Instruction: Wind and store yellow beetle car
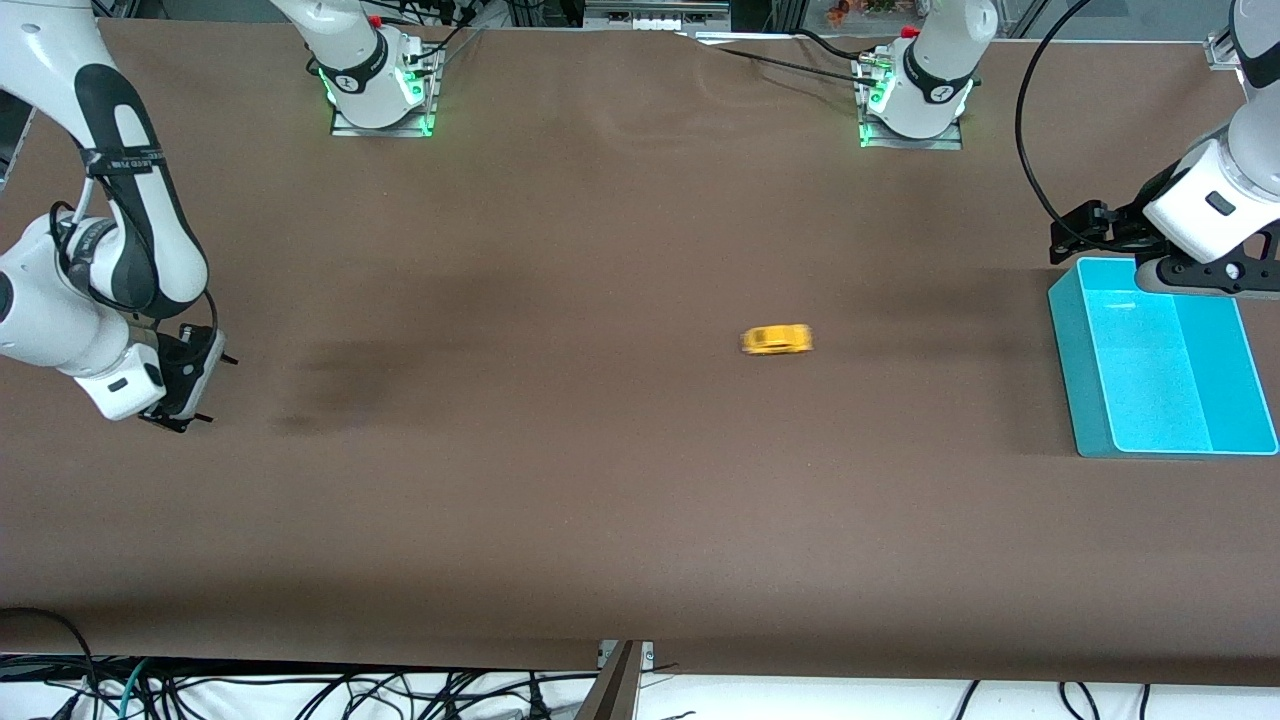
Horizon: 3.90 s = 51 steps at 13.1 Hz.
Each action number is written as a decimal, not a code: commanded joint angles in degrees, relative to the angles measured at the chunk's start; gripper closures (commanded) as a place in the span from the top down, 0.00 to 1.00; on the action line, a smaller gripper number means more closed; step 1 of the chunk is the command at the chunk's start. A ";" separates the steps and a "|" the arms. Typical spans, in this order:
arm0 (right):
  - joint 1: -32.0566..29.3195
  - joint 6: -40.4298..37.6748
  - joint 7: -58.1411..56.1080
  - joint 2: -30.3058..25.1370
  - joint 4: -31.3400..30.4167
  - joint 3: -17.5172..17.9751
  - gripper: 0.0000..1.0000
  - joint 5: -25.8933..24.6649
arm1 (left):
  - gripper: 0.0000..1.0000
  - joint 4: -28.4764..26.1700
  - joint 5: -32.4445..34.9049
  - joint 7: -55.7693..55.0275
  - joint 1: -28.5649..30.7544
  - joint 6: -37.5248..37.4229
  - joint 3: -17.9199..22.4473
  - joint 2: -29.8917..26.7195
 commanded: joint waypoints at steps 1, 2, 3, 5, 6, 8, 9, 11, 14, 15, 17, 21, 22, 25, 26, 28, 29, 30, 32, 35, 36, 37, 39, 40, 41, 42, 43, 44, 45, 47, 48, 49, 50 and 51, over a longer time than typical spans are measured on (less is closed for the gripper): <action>0.60 -6.14 14.23 -0.29 4.36 1.01 1.00 0.56 | 1.00 -0.16 0.07 1.16 0.58 -0.58 -0.50 -0.85; 1.30 -8.33 19.59 -0.29 5.50 1.01 1.00 0.56 | 1.00 -0.07 0.07 1.25 0.58 -0.58 -0.50 -0.85; 2.18 -10.62 24.43 -0.29 6.82 1.01 1.00 0.48 | 1.00 -0.07 0.07 1.25 0.58 -0.58 -0.50 -0.85; 3.24 -16.32 33.92 -0.29 9.54 1.01 1.00 0.47 | 1.00 0.01 0.16 1.25 0.58 -0.58 -0.50 -0.85; 3.85 -18.62 39.11 -0.29 10.95 1.01 1.00 0.47 | 1.00 -0.07 0.16 1.25 0.58 -0.58 -0.50 -0.85; 4.82 -23.54 47.65 -0.29 13.50 1.01 1.00 0.47 | 1.00 -0.16 0.16 1.25 0.58 -0.58 -0.50 -0.85; 5.00 -25.74 50.73 -0.37 14.64 1.18 1.00 0.47 | 1.00 -0.16 0.25 1.25 0.58 -0.50 -0.50 -0.77; 5.17 -30.22 59.15 -0.90 17.45 2.58 1.00 0.47 | 1.00 -0.16 0.25 1.42 0.58 -0.41 -0.58 -0.68; 5.35 -37.42 73.22 -2.65 20.97 5.13 1.00 0.21 | 1.00 -0.25 0.34 8.33 0.14 -0.06 -0.67 -0.50; 5.35 -39.36 75.61 -4.14 21.85 5.31 1.00 0.21 | 1.00 -0.51 0.25 12.28 0.57 -0.06 -0.67 -0.50; 5.26 -41.92 75.38 -5.90 23.52 5.23 1.00 0.30 | 1.00 -1.39 0.34 22.11 1.54 -0.06 -0.67 -0.33; 5.44 -47.02 75.20 -6.79 28.62 5.14 1.00 -0.23 | 1.00 -8.75 0.34 39.78 5.75 3.87 -0.76 0.38; 5.35 -47.29 75.37 -7.49 28.71 5.14 1.00 -0.32 | 1.00 -11.04 0.34 46.27 7.15 7.12 -0.76 0.46; 5.35 -46.94 75.72 -9.95 28.71 5.14 1.00 -3.90 | 1.00 -17.90 0.95 65.88 10.23 17.76 -0.67 2.82; 5.35 -46.77 75.72 -10.91 28.63 5.23 1.00 -4.79 | 1.00 -19.57 2.61 72.55 10.94 20.31 -0.76 4.40; 5.26 -46.68 75.20 -13.89 28.02 5.05 1.00 -4.54 | 1.00 -23.78 4.55 81.02 12.26 24.71 -0.85 6.00; 5.26 -46.76 75.19 -14.69 27.40 5.05 1.00 -4.45 | 1.00 -26.33 5.77 82.27 12.44 27.78 -0.93 6.70; 5.26 -47.11 75.28 -15.14 27.05 4.79 1.00 -4.97 | 1.00 -28.88 8.48 82.46 12.53 32.42 -1.11 7.14; 5.09 -47.20 75.28 -16.19 25.29 4.26 1.00 -4.98 | 1.00 -33.10 13.85 82.63 12.70 41.48 -1.37 8.63; 4.91 -49.49 76.42 -21.46 18.36 1.98 1.00 -4.45 | 1.00 -36.19 15.02 82.72 14.98 49.33 -1.37 13.55; 4.74 -49.49 76.51 -21.56 18.43 1.89 1.00 -4.36 | 1.00 -36.46 15.54 82.72 15.25 49.51 -1.37 14.43; 4.82 -49.66 76.60 -21.82 18.43 1.89 1.00 -4.36 | 1.00 -36.46 17.63 82.63 15.69 49.52 -1.37 14.53; 5.00 -49.93 76.60 -21.91 18.43 1.80 1.00 -4.27 | 1.00 -37.33 19.23 82.63 15.87 49.78 -1.46 14.97; 5.17 -50.01 76.77 -21.91 18.43 1.80 1.00 -4.27 | 1.00 -37.69 19.23 82.72 16.22 49.78 -1.64 14.97; 6.13 -50.45 78.78 -21.91 18.52 1.80 1.00 -4.27 | 1.00 -38.30 19.23 82.72 16.39 49.95 -1.81 14.97; 6.93 -50.89 81.23 -21.82 18.52 1.80 1.00 -4.36 | 1.00 -38.57 19.23 82.63 16.57 51.09 -1.81 15.23; 7.37 -51.07 81.00 -21.47 18.52 1.80 1.00 -4.27 | 1.00 -40.22 19.32 82.72 16.66 54.23 -1.81 15.93; 8.33 -51.07 80.73 -20.95 18.52 1.80 1.00 -4.36 | 1.00 -41.46 19.32 82.72 17.53 56.52 -1.81 16.11; 8.60 -50.81 80.73 -20.59 18.52 1.80 1.00 -4.45 | 1.00 -41.47 19.32 82.72 17.89 56.72 -1.81 16.11; 8.60 -50.63 80.64 -20.24 18.52 1.80 1.00 -4.45 | 0.95 -41.73 19.58 82.72 17.89 56.81 -1.81 16.29; 8.60 -50.72 80.64 -20.15 18.52 1.80 1.00 -4.53 | 0.80 -41.73 21.06 82.63 17.89 56.90 -1.81 16.72; 8.60 -50.81 80.64 -19.63 18.87 1.80 1.00 -4.45 | 0.58 -41.65 21.86 82.63 17.89 56.90 -1.90 16.73; 8.60 -50.81 80.56 -19.27 19.39 1.80 1.00 -4.53 | 0.37 -41.65 21.87 82.55 17.89 56.90 -1.81 16.73; 8.69 -50.72 80.56 -19.27 19.49 1.89 1.00 -4.62 | 0.23 -41.47 21.87 82.55 17.89 56.90 -1.90 16.73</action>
